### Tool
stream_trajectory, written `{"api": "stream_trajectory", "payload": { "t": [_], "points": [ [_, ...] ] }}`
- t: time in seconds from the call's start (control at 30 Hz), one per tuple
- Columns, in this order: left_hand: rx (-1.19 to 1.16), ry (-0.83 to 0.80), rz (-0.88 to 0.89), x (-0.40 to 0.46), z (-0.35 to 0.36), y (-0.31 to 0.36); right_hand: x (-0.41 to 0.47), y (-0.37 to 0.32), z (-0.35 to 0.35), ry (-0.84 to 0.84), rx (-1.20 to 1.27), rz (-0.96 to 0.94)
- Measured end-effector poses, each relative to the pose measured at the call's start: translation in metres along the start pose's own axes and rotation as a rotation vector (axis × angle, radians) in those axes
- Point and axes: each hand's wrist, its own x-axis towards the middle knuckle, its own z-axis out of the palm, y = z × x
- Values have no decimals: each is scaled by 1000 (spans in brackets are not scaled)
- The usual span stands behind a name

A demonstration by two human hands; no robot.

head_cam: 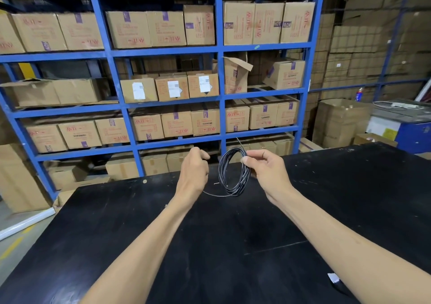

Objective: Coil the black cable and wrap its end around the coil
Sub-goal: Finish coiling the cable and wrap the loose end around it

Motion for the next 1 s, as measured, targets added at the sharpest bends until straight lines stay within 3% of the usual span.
{"api": "stream_trajectory", "payload": {
  "t": [0.13, 0.3, 0.4, 0.57, 0.73, 0.9, 1.0],
  "points": [
    [-146, 42, -189, 7, 2, 6, -2, -1, -4, -32, -34, -36],
    [-127, -32, -110, 15, -10, 1, -6, -3, -8, -132, -130, -110],
    [-62, -64, -164, 17, -11, -5, -6, -3, -7, -129, -118, -111],
    [-323, 214, -338, 13, -14, -20, -1, -3, -2, 39, -19, -47],
    [-393, 162, -394, 3, -13, -25, 21, 4, 2, 251, 51, 70],
    [-291, 91, -251, 1, -1, -31, 30, 9, 7, 295, 112, 117],
    [-319, 129, -160, -5, 5, -24, 30, 10, 9, 308, 91, 101]
  ]
}}
